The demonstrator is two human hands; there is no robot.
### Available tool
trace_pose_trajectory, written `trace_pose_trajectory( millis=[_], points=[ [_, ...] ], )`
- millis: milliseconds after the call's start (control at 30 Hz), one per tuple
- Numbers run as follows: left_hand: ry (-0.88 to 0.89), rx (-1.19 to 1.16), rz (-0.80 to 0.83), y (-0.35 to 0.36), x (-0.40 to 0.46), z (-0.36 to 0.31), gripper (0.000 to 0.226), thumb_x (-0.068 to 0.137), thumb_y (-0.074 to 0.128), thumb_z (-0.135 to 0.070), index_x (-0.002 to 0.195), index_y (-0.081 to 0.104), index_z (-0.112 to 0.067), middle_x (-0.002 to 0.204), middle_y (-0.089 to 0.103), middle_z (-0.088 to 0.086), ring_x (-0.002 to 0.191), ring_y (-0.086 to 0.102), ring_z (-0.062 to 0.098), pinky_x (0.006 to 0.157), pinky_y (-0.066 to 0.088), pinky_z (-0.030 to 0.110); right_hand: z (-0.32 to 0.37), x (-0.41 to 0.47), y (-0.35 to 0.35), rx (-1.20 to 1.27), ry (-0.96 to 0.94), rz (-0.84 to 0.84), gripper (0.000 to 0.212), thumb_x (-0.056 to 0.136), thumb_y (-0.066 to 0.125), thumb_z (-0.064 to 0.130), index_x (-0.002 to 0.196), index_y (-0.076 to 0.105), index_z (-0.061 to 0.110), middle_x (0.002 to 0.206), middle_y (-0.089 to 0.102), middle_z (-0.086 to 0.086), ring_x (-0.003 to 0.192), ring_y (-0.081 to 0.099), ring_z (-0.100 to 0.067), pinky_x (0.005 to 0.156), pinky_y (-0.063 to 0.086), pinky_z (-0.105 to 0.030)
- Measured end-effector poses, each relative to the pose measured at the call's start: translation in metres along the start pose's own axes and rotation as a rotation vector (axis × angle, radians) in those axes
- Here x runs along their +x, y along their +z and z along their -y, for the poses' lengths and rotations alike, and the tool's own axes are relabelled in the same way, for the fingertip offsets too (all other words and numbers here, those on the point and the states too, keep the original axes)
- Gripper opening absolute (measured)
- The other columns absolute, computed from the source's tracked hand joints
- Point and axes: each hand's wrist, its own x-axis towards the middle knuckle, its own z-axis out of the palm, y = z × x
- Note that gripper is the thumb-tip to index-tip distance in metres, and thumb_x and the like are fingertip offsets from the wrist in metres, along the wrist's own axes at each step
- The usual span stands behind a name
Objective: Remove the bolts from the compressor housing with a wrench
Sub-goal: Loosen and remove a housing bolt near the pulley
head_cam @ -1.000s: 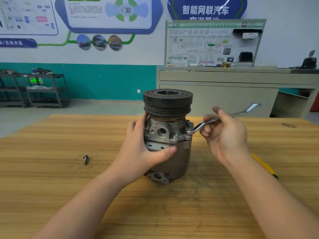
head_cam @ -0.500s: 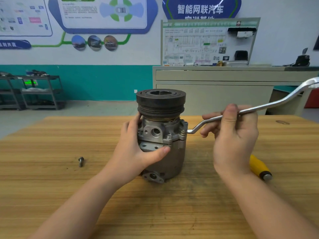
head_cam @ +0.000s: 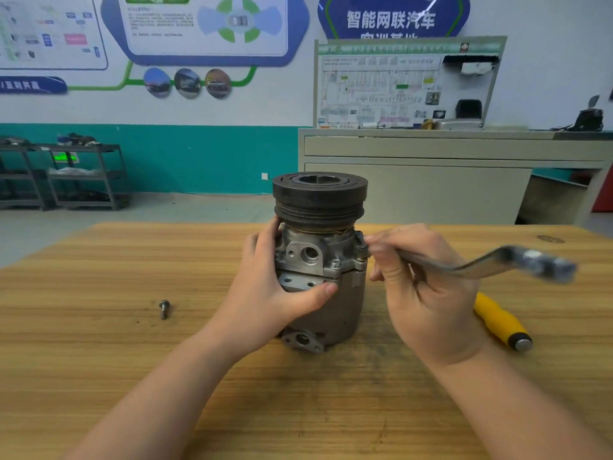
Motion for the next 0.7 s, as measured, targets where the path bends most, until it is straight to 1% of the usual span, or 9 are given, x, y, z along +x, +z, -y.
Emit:
trace_pose_trajectory(
  millis=[67, 133, 167, 233, 267, 333, 467, 567, 700],
  points=[
    [-0.001, -0.022, -0.019, 0.003, 0.001, 0.002, 0.105, 0.051, 0.070, -0.076, 0.132, 0.005, -0.060, 0.126, 0.032, -0.027, 0.122, 0.033, -0.013, 0.096, 0.032, 0.005, 0.001, -0.003, 0.003, -0.081, -0.099, 0.076, 0.020, 0.089, 0.065, 0.011, 0.085, 0.067, -0.008, 0.077, 0.066, -0.017, 0.071, 0.061, -0.013, 0.070, 0.052, -0.017],
    [-0.023, -0.057, -0.041, 0.005, 0.001, 0.004, 0.127, 0.047, 0.070, -0.077, 0.143, -0.007, -0.046, 0.134, 0.033, -0.016, 0.128, 0.034, -0.003, 0.106, 0.028, 0.012, 0.002, -0.005, 0.007, -0.128, -0.183, 0.145, 0.010, 0.080, 0.071, 0.002, 0.087, 0.067, -0.004, 0.078, 0.066, -0.017, 0.072, 0.061, -0.019, 0.066, 0.052, -0.023],
    [-0.035, -0.074, -0.036, 0.005, 0.000, 0.004, 0.133, 0.048, 0.070, -0.078, 0.144, -0.016, -0.044, 0.138, 0.032, -0.014, 0.130, 0.033, -0.003, 0.106, 0.026, 0.011, 0.001, -0.006, 0.008, -0.122, -0.207, 0.148, 0.010, 0.083, 0.069, 0.004, 0.090, 0.063, 0.000, 0.078, 0.066, -0.017, 0.070, 0.060, -0.020, 0.063, 0.050, -0.026],
    [-0.027, -0.089, -0.025, 0.005, -0.001, 0.004, 0.132, 0.052, 0.071, -0.076, 0.138, -0.026, -0.051, 0.139, 0.030, -0.014, 0.131, 0.030, -0.006, 0.108, 0.024, 0.016, 0.000, -0.005, 0.007, -0.057, -0.151, 0.070, 0.012, 0.097, 0.054, 0.018, 0.091, 0.055, 0.008, 0.080, 0.063, -0.011, 0.069, 0.058, -0.016, 0.063, 0.048, -0.022],
    [-0.019, -0.084, -0.021, 0.005, -0.002, 0.004, 0.129, 0.053, 0.070, -0.076, 0.136, -0.026, -0.055, 0.137, 0.029, -0.017, 0.129, 0.029, -0.010, 0.107, 0.024, 0.017, -0.001, -0.005, 0.007, 0.020, -0.064, -0.001, 0.018, 0.101, 0.045, 0.025, 0.091, 0.054, 0.014, 0.080, 0.061, -0.007, 0.067, 0.057, -0.013, 0.062, 0.046, -0.019],
    [-0.011, -0.062, -0.009, 0.003, -0.002, 0.002, 0.125, 0.054, 0.068, -0.076, 0.139, -0.022, -0.057, 0.128, 0.026, -0.027, 0.120, 0.023, -0.024, 0.098, 0.023, 0.009, 0.000, -0.002, 0.006, 0.191, 0.160, -0.184, 0.020, 0.103, 0.036, 0.027, 0.090, 0.050, 0.024, 0.077, 0.062, -0.002, 0.056, 0.054, -0.012, 0.055, 0.044, -0.021],
    [-0.015, -0.052, -0.004, 0.003, -0.001, 0.002, 0.123, 0.054, 0.068, -0.071, 0.142, -0.017, -0.054, 0.126, 0.029, -0.022, 0.112, 0.021, -0.030, 0.088, 0.024, 0.003, -0.009, 0.003, 0.008, 0.493, 0.664, -0.473, 0.017, 0.100, 0.029, 0.013, 0.088, 0.041, 0.018, 0.062, 0.066, -0.002, 0.038, 0.046, -0.017, 0.044, 0.037, -0.020],
    [-0.016, -0.057, -0.006, 0.003, -0.002, 0.002, 0.124, 0.054, 0.068, -0.073, 0.142, -0.017, -0.054, 0.123, 0.023, -0.032, 0.113, 0.022, -0.030, 0.088, 0.024, 0.003, -0.025, 0.014, 0.005, 0.720, 0.984, -0.515, 0.019, 0.103, 0.027, 0.009, 0.093, 0.042, 0.015, 0.054, 0.061, -0.004, 0.034, 0.042, -0.016, 0.041, 0.035, -0.017],
    [-0.017, -0.065, -0.022, 0.003, -0.002, 0.002, 0.123, 0.053, 0.069, -0.072, 0.144, -0.012, -0.054, 0.123, 0.023, -0.034, 0.113, 0.022, -0.030, 0.089, 0.024, 0.005, -0.039, 0.026, 0.004, 0.840, 1.159, -0.408, 0.021, 0.106, 0.028, 0.021, 0.096, 0.045, 0.012, 0.053, 0.060, -0.004, 0.037, 0.047, -0.014, 0.040, 0.038, -0.017]
  ],
)
